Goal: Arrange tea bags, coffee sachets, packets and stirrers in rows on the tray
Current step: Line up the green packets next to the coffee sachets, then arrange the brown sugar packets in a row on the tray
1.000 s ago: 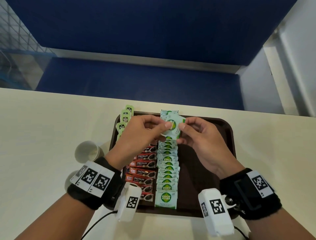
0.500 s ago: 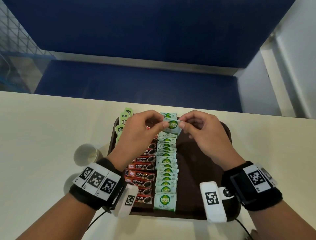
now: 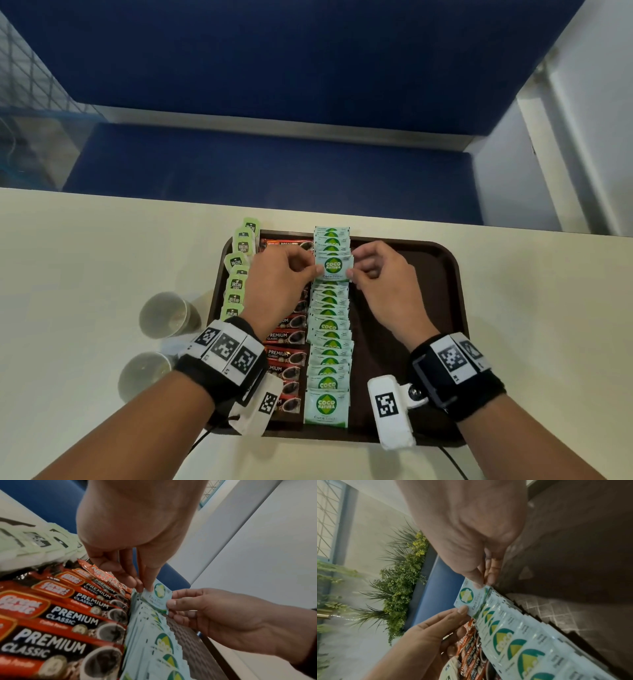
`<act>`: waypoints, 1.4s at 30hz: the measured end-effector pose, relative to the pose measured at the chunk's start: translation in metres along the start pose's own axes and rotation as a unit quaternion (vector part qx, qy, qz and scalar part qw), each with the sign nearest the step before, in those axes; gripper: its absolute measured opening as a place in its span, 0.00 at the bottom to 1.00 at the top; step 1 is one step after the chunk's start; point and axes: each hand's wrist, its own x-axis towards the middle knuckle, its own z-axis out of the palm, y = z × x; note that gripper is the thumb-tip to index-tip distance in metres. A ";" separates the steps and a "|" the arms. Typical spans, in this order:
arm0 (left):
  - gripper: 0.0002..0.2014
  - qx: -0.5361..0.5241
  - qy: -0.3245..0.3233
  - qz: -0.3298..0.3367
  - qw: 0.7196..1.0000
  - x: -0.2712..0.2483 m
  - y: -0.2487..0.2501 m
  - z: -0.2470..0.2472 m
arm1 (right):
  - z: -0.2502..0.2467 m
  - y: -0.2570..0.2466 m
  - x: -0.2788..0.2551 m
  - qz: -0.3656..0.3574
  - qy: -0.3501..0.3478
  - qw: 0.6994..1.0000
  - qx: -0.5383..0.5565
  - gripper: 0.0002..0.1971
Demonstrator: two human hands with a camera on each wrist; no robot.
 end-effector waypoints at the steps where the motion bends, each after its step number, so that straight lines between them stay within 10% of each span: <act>1: 0.08 0.012 0.005 -0.004 1.000 0.000 -0.001 0.001 | 0.001 0.001 -0.001 0.001 0.003 1.000 -0.001 0.11; 32: 0.08 0.007 0.029 -0.022 0.999 -0.004 -0.003 -0.003 | -0.001 0.000 -0.006 0.007 0.019 1.000 -0.017 0.13; 42: 0.04 0.007 0.048 0.052 0.997 -0.023 0.036 -0.020 | -0.069 0.006 -0.053 0.009 0.039 0.999 0.034 0.03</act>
